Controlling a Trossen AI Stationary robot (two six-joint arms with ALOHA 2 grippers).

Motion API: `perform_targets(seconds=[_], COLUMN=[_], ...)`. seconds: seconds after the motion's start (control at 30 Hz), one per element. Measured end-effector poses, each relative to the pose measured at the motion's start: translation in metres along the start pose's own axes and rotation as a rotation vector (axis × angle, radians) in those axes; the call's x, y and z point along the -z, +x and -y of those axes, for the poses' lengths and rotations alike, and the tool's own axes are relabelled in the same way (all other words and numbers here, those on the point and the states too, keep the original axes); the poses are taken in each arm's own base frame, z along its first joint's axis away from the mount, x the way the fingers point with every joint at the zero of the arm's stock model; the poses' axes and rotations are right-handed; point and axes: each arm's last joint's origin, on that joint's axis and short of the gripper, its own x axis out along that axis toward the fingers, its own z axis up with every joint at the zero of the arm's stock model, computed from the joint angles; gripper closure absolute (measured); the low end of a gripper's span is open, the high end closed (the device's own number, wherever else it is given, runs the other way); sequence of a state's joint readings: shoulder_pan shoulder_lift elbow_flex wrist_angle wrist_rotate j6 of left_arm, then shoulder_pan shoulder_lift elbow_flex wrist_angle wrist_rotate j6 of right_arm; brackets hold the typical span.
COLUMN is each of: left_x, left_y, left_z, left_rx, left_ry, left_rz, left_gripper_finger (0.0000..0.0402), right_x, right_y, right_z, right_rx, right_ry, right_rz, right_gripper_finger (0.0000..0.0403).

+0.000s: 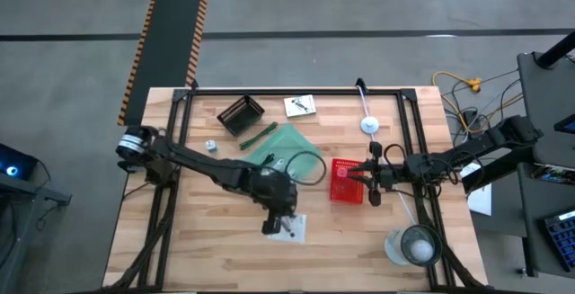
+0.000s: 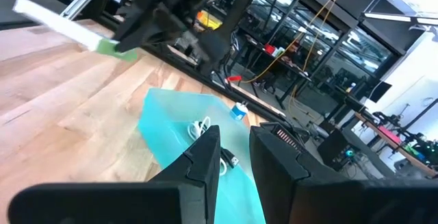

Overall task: Pick and place items into bin
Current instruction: Put the bottom white card reader box into the black bin

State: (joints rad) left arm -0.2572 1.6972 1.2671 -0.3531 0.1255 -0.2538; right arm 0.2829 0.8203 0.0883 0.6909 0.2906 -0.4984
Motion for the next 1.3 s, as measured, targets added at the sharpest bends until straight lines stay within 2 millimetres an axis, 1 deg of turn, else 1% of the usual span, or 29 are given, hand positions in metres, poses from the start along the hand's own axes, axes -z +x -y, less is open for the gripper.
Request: perform_targets(seconds=[0.23, 0.33, 0.47, 0.6, 0.77, 0.9, 1.07, 1.23, 1.3], left_x=[-0.012, -0.016, -0.016, -0.015, -0.014, -0.012, 0.001, 0.015, 0.021], left_y=[-0.03, -0.046, -0.065, -0.084, -0.1, -0.115, -0.135, -0.154, -0.161], left_z=[-0.012, -0.022, -0.042, -0.066, -0.104, -0.138, -0.175, -0.204, -0.214], left_rx=[-0.047, -0.071, -0.145, -0.239, -0.333, -0.527, -0.64, -0.718, -0.746], left_ry=[0.058, 0.036, -0.024, -0.107, -0.193, -0.341, -0.493, -0.582, -0.59], left_rz=[0.085, 0.114, 0.1, 0.098, 0.109, 0.157, 0.138, 0.101, 0.083], left_gripper_finger=[0.0401, 0.0401, 0.0401, 0.0401, 0.0401, 0.0401, 0.0401, 0.0401, 0.0401], right_x=[0.0, 0.0, 0.0, 0.0, 0.0, 0.0, 0.0, 0.0, 0.0], right_y=[0.0, 0.0, 0.0, 0.0, 0.0, 0.0, 0.0, 0.0, 0.0], right_z=[0.0, 0.0, 0.0, 0.0, 0.0, 0.0, 0.0, 0.0, 0.0], right_rx=[-0.002, -0.002, -0.001, -0.001, 0.0, 0.002, 0.002, 0.001, 0.001], right_ry=[-0.002, 0.0, 0.0, 0.0, 0.001, 0.015, 0.018, 0.022, 0.031], right_rz=[-0.002, -0.002, -0.001, -0.001, 0.001, 0.004, 0.005, 0.003, 0.002], right_gripper_finger=[0.0335, 0.0335, 0.0335, 0.0335, 0.0335, 0.0335, 0.0335, 0.0335, 0.0335])
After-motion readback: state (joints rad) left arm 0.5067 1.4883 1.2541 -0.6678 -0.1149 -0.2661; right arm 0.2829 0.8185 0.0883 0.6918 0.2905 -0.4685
